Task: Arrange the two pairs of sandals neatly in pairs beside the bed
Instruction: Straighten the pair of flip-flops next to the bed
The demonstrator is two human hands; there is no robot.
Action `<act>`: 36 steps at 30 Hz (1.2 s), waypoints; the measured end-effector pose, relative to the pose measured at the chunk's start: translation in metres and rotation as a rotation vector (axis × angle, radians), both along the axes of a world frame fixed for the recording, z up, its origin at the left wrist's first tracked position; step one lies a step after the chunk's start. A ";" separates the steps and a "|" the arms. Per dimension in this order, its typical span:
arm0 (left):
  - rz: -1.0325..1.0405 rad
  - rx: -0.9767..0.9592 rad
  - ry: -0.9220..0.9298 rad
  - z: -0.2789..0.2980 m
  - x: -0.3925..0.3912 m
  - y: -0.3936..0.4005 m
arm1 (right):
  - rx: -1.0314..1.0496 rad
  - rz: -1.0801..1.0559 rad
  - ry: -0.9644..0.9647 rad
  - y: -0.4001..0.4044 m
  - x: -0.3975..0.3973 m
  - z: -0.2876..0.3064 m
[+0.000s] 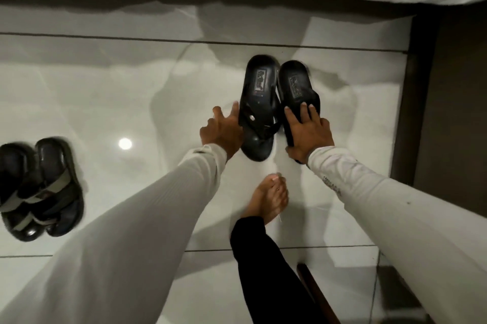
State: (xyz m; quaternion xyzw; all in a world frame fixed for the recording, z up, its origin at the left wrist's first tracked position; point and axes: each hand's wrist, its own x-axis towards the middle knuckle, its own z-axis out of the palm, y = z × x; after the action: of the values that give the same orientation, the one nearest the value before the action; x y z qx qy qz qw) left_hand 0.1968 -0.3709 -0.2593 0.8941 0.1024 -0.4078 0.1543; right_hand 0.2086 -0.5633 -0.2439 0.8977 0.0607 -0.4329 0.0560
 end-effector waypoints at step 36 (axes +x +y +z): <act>0.922 -0.029 0.210 -0.048 -0.229 0.517 | 0.433 -0.624 0.374 0.563 -0.199 -0.046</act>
State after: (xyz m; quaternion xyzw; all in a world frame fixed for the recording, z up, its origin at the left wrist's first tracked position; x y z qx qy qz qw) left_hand -0.0319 0.1456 -0.3073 0.7071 0.4979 -0.3863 0.3207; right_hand 0.0092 -0.0005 -0.2894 0.7701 -0.1153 -0.5618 -0.2795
